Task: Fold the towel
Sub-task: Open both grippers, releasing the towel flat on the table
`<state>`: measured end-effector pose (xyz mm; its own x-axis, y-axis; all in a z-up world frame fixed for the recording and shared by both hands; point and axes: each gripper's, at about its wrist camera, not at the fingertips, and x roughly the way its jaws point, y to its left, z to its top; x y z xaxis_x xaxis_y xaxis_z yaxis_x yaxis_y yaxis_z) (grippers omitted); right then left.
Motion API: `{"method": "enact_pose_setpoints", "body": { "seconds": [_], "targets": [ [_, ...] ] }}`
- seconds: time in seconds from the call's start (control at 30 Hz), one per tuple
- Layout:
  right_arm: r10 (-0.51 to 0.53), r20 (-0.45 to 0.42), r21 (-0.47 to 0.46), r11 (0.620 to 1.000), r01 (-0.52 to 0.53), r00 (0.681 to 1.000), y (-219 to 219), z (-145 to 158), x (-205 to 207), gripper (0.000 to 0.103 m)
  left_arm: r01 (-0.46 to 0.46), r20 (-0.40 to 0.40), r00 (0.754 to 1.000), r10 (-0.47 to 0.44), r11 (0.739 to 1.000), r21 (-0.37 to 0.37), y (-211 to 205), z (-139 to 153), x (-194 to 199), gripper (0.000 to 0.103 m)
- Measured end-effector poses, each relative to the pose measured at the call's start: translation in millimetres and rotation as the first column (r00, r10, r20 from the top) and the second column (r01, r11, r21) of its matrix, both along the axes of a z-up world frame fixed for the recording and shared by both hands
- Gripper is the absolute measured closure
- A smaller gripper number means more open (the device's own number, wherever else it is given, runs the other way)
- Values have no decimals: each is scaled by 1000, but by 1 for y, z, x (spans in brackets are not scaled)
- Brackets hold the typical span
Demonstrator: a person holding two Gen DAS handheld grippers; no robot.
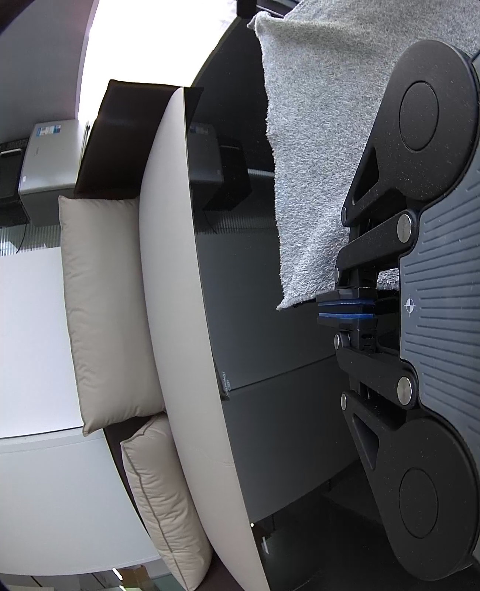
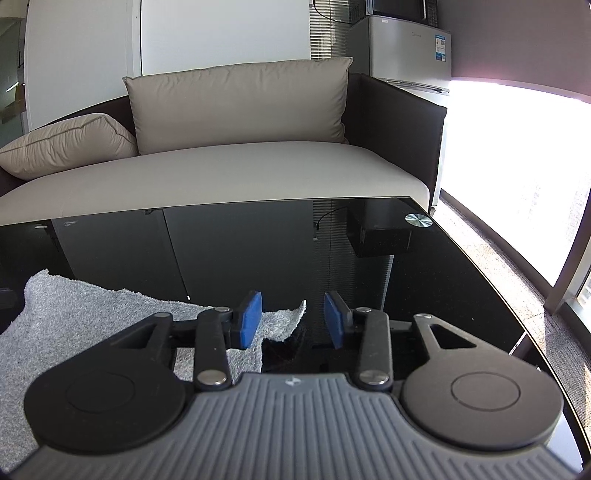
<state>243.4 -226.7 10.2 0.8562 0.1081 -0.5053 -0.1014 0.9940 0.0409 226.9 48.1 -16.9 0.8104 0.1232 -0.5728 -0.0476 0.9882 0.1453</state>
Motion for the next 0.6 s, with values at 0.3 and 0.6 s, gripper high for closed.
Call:
{"method": "enact_pose_setpoints", "body": {
  "seconds": [0.3,0.6],
  "targets": [
    [64,-61,-98,993,-70,996,17,-1,-23,63,17,-34,999,-17,1000,21,-6,-6,-3,99],
    [71,-112,-198,976,-92,991,27,-13,-28,63,12,-38,999,-10,999,45,-7,-9,-10,99]
  ]
}}
